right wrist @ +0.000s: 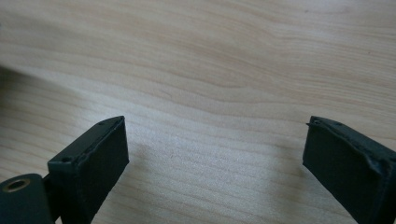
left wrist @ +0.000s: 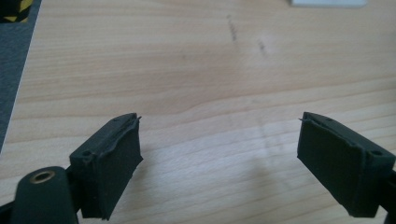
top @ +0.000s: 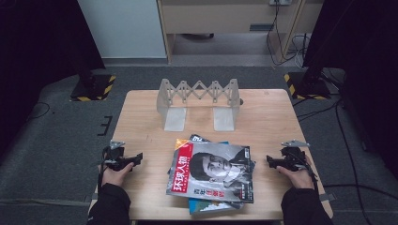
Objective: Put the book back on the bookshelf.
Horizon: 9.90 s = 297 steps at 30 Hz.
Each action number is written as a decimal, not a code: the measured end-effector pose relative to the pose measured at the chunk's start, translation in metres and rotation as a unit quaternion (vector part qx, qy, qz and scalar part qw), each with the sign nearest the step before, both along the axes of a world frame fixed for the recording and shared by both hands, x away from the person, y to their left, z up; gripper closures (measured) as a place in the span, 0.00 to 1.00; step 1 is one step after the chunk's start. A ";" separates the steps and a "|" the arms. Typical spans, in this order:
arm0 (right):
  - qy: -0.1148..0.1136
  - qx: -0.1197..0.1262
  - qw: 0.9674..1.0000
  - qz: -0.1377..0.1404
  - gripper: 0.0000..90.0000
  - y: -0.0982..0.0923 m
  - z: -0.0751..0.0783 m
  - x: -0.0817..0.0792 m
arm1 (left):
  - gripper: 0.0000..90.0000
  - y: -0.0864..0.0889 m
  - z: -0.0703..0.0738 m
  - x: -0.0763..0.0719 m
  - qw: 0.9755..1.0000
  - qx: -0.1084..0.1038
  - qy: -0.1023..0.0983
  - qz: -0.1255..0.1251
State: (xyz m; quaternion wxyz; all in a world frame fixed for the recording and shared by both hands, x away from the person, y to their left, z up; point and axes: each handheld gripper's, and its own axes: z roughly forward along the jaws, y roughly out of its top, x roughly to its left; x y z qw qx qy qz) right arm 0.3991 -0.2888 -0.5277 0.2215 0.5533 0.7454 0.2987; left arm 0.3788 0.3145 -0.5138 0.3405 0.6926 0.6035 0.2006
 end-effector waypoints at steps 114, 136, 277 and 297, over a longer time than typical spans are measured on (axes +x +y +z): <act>-0.002 0.093 0.991 0.099 0.07 0.084 0.031 -0.050 | 0.60 -0.110 0.040 -0.087 0.953 -0.186 0.033 -0.238; 0.000 0.101 0.990 0.099 0.07 0.084 0.030 -0.049 | 0.73 -0.139 0.041 -0.041 0.935 -0.228 0.102 -0.253; -0.010 0.002 1.000 -0.002 0.01 0.012 -0.012 -0.027 | 0.96 -0.018 0.254 0.011 0.941 -0.278 -0.170 -0.092; -0.011 0.002 1.000 -0.003 0.01 0.012 -0.012 -0.028 | 0.96 -0.003 0.263 0.028 0.954 -0.236 -0.181 -0.043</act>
